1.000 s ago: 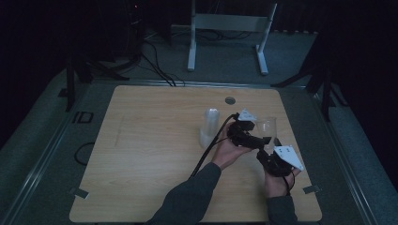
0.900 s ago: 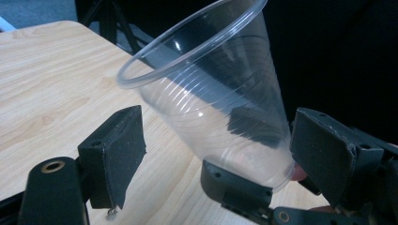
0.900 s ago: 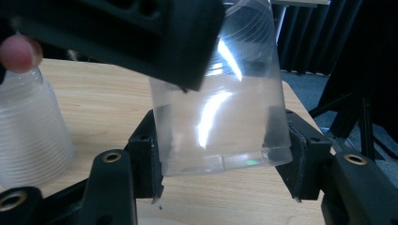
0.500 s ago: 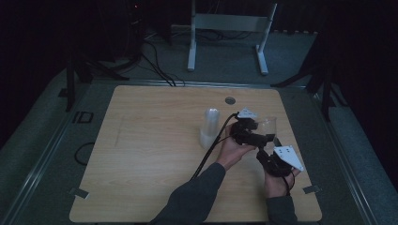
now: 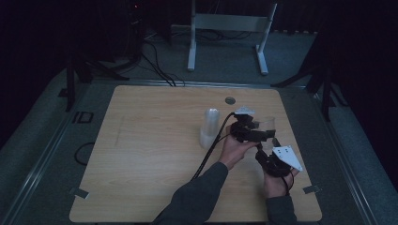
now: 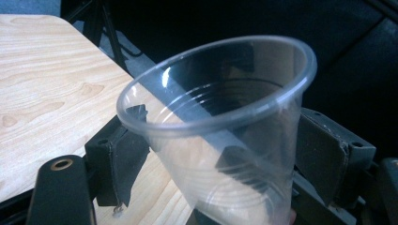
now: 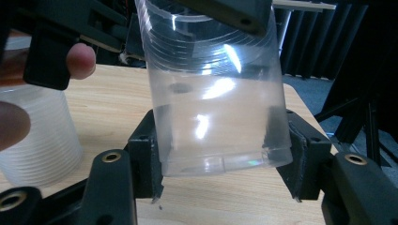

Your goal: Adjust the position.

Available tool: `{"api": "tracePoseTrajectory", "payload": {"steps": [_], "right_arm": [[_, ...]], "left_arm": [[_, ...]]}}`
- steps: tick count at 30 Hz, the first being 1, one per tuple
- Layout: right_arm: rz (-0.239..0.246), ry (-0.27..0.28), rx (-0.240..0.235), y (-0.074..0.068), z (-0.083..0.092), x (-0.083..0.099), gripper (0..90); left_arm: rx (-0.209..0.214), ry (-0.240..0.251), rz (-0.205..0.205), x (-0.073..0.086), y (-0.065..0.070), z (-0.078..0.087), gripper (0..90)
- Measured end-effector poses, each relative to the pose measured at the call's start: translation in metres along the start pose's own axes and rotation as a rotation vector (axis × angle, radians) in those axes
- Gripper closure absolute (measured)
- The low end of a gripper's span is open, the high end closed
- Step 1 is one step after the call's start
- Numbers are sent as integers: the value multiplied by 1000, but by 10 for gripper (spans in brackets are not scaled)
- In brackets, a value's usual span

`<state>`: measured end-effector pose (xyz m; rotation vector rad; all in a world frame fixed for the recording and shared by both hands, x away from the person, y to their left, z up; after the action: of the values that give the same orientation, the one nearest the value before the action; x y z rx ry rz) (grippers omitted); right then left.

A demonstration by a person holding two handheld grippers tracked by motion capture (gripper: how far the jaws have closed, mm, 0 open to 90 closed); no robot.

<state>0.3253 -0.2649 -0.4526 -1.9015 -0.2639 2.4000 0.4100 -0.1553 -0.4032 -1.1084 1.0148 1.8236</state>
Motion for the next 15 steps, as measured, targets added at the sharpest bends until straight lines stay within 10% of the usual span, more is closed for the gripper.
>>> {"api": "tracePoseTrajectory", "payload": {"steps": [15], "right_arm": [[-2,-6,-17,1,-1,-1,403]], "left_arm": [[-18,24,-47,-2,4,2,270]]}}
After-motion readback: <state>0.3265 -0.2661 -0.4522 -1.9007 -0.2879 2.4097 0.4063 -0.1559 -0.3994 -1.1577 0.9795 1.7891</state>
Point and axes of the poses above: each handheld gripper's, and its own axes: z roughly backward along the jaws, x roughly out of its underside, y roughly to its right, the point moved 3 cm from there along -z, roughly forward along the jaws, and after that the axes turned 15 degrees about -z, right-handed, at the moved point
